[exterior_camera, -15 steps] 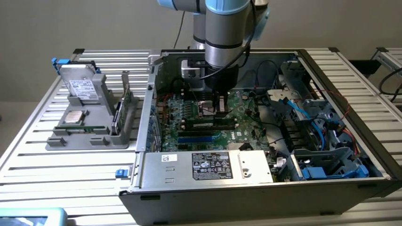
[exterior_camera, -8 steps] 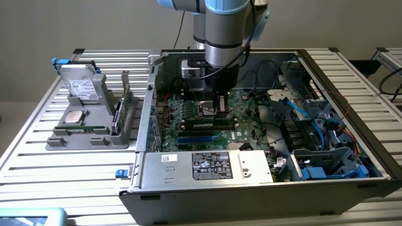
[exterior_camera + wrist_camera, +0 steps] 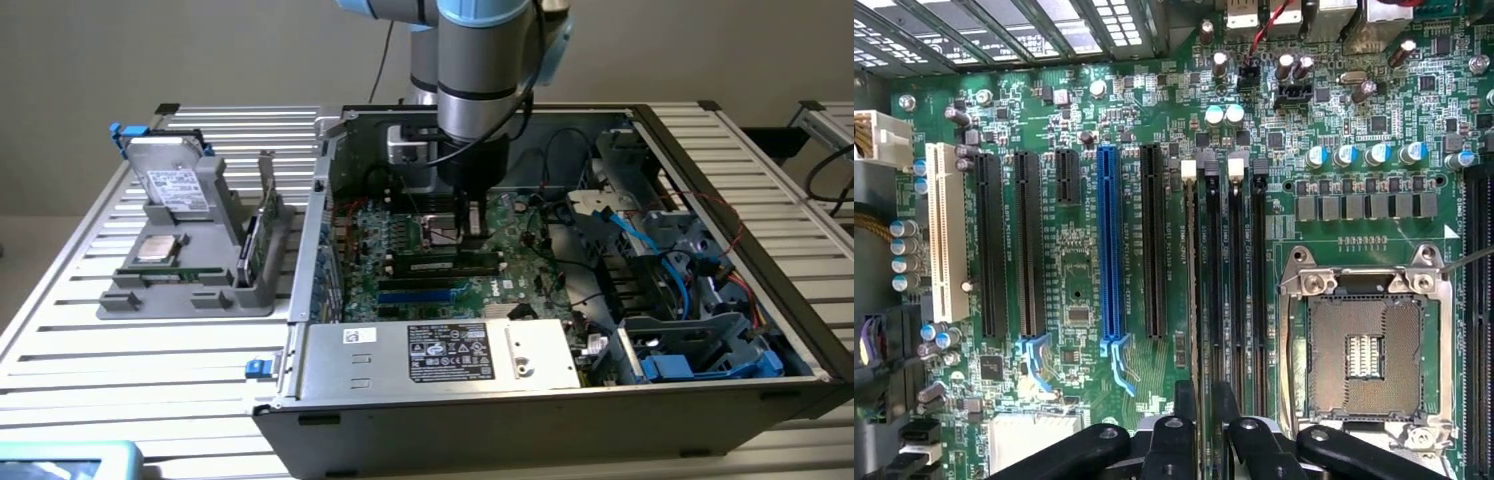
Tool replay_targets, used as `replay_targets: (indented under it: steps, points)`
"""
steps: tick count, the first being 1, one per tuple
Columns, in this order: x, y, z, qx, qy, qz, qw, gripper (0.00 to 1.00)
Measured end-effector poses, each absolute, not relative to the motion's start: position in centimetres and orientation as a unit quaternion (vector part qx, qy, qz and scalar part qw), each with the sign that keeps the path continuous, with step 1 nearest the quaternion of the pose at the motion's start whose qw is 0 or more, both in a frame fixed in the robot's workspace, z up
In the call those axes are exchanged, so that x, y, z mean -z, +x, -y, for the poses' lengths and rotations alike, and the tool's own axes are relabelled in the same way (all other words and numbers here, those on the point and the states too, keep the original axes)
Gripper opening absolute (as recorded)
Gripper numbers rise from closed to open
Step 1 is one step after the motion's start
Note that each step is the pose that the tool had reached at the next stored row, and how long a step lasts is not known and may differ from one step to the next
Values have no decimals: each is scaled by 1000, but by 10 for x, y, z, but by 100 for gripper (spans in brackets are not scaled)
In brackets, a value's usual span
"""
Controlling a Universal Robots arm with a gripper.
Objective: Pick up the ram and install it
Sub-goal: 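Insert the ram into the slot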
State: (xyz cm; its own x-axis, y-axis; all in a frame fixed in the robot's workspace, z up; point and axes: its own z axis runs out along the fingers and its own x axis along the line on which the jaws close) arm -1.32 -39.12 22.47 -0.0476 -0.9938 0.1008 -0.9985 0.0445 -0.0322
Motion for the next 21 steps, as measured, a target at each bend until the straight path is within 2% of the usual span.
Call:
replay_targets:
  steps: [8, 10, 11, 15, 17, 19, 20, 21]
  points:
    - [-229, -12, 391, -52, 689, 722, 24, 20]
    - [-229, -12, 391, -55, 689, 722, 23, 18]
    - [-229, -12, 391, -57, 689, 722, 22, 12]
    - [-229, -11, 391, -63, 689, 722, 19, 12]
    - [-229, -11, 391, -64, 689, 722, 18, 13]
    - [-229, -11, 391, -67, 688, 722, 18, 25]
    - [-229, -11, 391, -68, 688, 722, 18, 25]
    - [-229, -11, 391, -69, 688, 722, 18, 31]
